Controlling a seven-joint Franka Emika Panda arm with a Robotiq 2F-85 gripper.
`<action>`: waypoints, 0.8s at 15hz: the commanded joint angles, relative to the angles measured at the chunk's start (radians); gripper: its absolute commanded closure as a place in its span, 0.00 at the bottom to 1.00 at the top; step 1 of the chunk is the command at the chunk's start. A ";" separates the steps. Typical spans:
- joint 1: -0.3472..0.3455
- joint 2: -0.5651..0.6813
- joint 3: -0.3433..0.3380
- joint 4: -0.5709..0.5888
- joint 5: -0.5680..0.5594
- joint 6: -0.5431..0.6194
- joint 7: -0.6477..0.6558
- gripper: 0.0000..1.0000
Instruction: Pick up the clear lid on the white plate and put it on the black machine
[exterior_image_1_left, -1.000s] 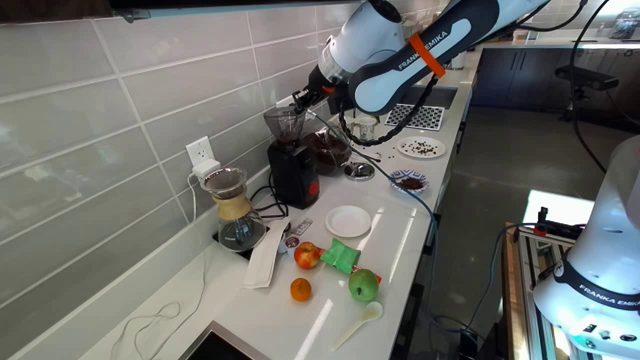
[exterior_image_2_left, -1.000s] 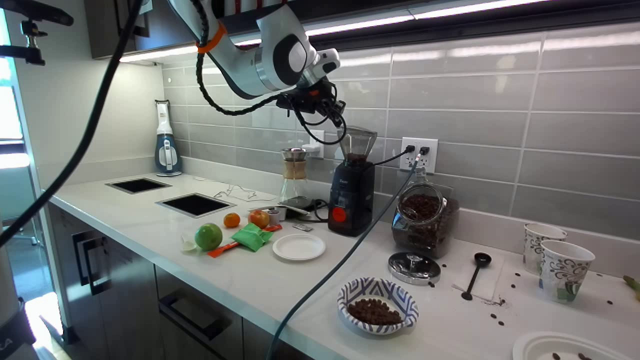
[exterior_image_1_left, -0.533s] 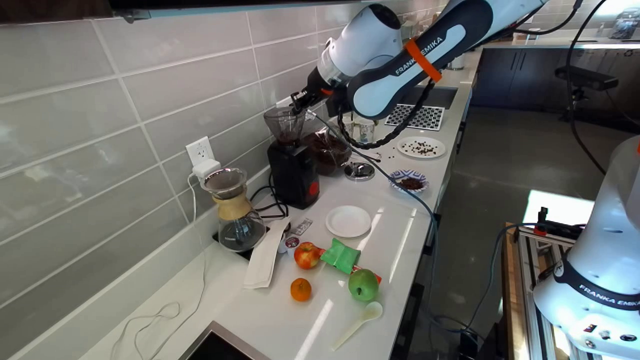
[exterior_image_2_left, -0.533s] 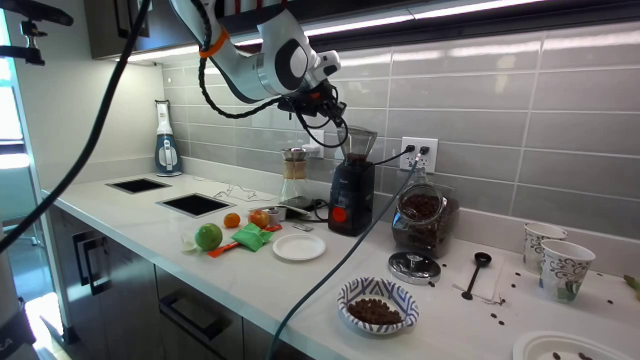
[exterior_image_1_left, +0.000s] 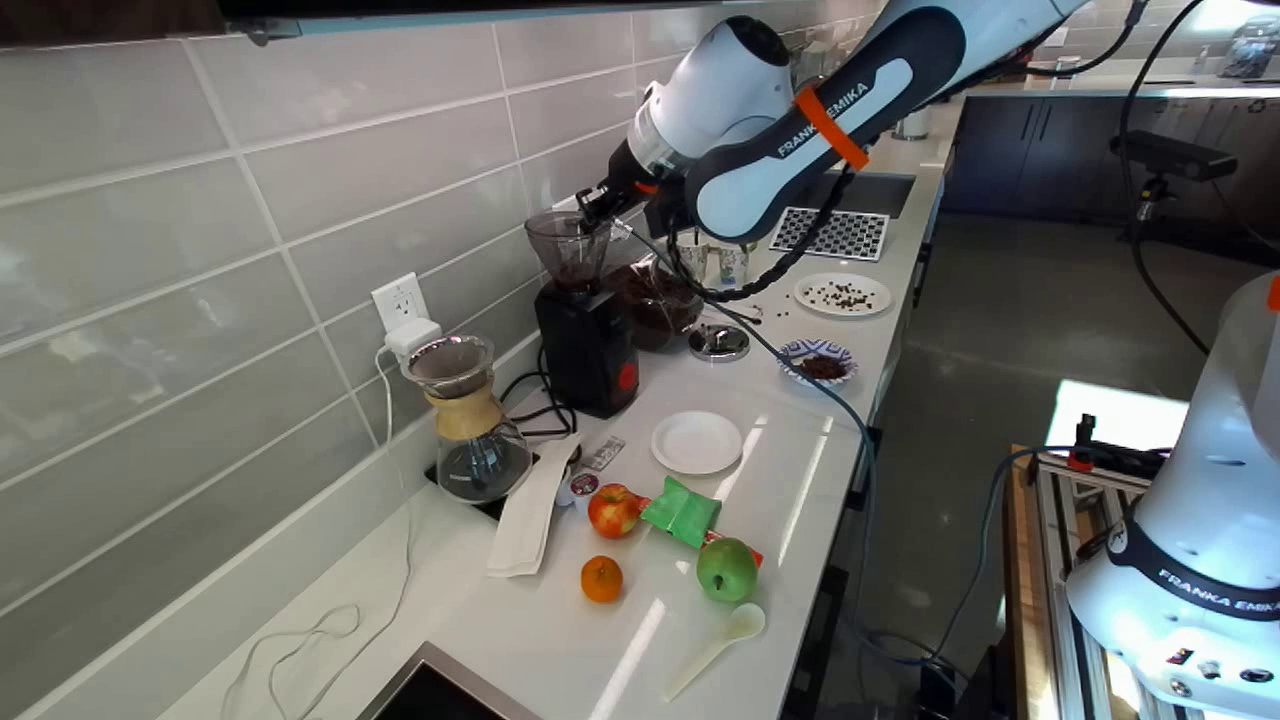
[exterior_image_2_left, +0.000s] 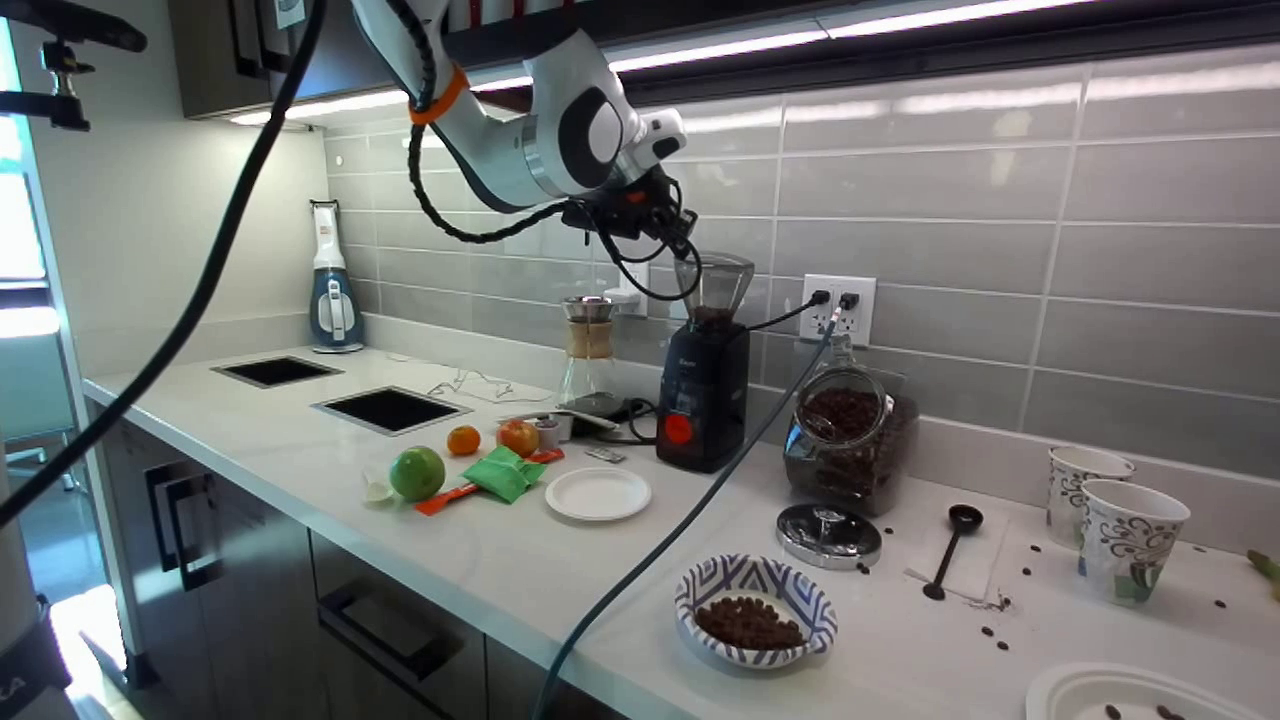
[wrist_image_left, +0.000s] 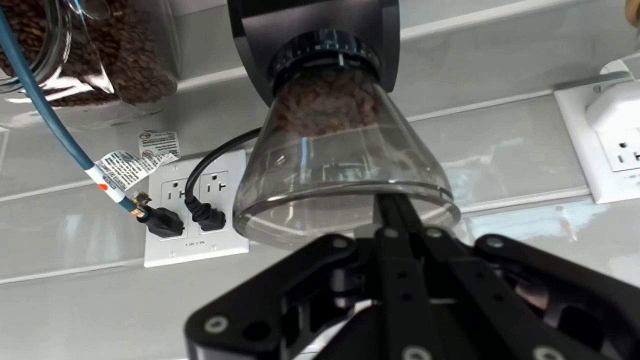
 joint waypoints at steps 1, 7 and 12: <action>-0.001 0.031 -0.004 0.028 -0.009 0.014 -0.009 1.00; 0.005 0.009 -0.016 0.023 -0.026 0.012 0.003 1.00; 0.021 -0.020 -0.049 0.018 -0.093 0.006 0.012 1.00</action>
